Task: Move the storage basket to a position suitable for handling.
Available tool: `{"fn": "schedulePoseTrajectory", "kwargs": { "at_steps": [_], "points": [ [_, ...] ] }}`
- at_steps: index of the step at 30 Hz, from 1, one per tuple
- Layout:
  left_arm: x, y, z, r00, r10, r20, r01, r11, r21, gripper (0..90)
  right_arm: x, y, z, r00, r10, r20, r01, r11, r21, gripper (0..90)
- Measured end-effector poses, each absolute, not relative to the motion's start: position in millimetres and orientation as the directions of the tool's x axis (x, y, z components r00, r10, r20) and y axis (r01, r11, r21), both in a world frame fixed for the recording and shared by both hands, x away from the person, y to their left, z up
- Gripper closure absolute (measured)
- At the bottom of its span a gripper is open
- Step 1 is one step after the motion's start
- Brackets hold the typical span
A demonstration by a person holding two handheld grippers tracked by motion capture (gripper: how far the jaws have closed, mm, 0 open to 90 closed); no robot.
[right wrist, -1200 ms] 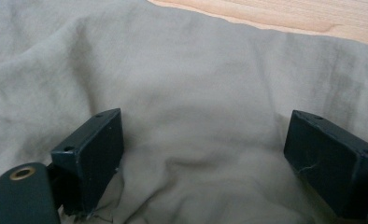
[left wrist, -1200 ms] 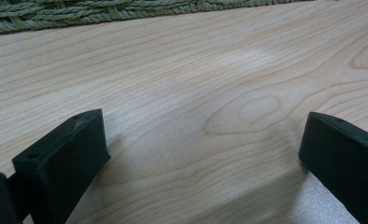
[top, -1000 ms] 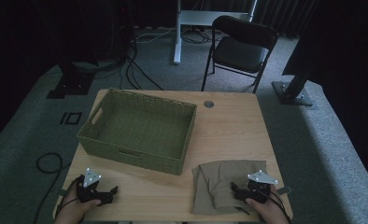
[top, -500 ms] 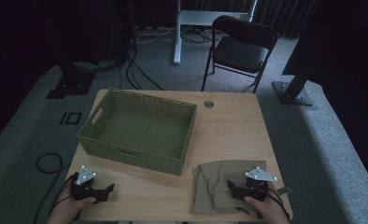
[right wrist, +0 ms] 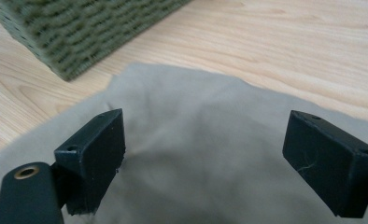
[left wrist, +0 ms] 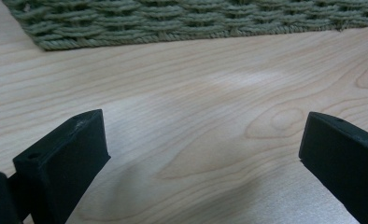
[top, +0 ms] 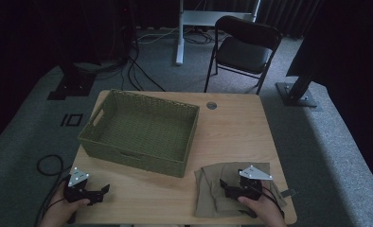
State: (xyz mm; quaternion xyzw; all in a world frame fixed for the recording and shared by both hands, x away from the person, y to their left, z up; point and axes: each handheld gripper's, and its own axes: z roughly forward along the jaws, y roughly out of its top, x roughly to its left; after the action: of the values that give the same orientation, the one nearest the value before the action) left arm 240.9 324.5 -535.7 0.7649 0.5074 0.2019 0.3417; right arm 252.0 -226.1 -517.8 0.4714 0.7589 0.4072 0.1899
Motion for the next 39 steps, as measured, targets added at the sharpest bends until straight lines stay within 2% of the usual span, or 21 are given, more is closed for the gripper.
{"fn": "schedulePoseTrajectory", "kwargs": {
  "at_steps": [18, 26, 39],
  "points": [
    [251, 337, -510, 0.404, 0.915, 0.002, 0.593, -0.264, 0.761, 1.5, 261, -181, -495, -0.559, 0.825, 0.089, 0.5, 0.249, 0.829, 12.9],
    [257, 343, -486, 0.387, 0.921, 0.033, 0.564, -0.266, 0.782, 1.5, 265, -170, -480, -0.577, 0.813, 0.075, 0.472, 0.257, 0.843, 13.0],
    [271, 356, -461, 0.38, 0.924, 0.032, 0.529, -0.246, 0.812, 1.5, 273, -155, -459, -0.598, 0.799, 0.06, 0.441, 0.266, 0.857, 13.0]
  ]
}}
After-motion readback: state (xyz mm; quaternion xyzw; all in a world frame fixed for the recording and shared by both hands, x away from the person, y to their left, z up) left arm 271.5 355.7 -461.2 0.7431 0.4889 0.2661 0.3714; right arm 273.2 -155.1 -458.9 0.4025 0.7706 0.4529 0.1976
